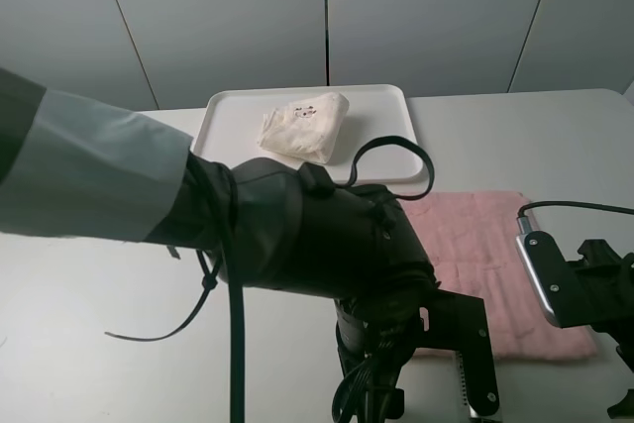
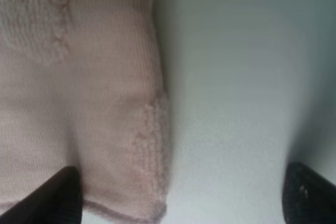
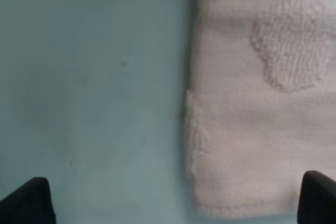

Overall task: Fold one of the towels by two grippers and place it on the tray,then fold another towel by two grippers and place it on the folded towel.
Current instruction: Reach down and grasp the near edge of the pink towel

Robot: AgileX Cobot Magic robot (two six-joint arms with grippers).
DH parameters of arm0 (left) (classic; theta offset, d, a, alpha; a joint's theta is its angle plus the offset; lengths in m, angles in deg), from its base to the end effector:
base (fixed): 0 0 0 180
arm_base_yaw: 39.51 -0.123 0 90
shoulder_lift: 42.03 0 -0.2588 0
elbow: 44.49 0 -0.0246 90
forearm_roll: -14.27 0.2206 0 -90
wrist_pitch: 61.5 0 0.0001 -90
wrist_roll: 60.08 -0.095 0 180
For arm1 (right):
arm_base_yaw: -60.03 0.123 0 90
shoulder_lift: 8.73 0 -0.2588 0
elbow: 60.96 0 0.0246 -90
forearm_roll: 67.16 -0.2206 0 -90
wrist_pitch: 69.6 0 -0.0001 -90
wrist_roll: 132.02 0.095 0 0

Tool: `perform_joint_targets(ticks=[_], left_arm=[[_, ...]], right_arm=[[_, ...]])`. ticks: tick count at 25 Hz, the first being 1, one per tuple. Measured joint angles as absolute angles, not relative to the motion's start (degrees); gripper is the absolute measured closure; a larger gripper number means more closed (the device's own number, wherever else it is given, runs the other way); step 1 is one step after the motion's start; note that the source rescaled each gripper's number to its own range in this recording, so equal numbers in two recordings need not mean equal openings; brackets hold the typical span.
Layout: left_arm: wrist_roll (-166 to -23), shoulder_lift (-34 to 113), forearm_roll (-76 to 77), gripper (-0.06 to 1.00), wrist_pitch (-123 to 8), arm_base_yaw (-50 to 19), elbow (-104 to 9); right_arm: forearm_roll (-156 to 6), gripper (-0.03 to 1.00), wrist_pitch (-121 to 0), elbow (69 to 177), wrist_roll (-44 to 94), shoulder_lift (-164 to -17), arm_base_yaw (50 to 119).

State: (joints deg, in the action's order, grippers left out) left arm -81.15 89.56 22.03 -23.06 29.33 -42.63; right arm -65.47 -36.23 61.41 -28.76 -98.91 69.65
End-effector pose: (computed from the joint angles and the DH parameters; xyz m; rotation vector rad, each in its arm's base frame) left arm 0.1383 -0.3352 0.0890 2.2048 1.9975 0.0395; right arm 0.1354 0.0214 0.1132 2.1600 -2.2453 0.0030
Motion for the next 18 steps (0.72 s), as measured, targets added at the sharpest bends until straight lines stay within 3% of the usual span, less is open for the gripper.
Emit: perform_joint_targets(ticks=[18], left_arm=[[-81.0, 89.6, 22.0, -0.04, -23.1, 29.3, -42.6]], right_arm=[[-68.2, -0.03, -38.4, 59.6, -33.0, -98.9, 69.7]])
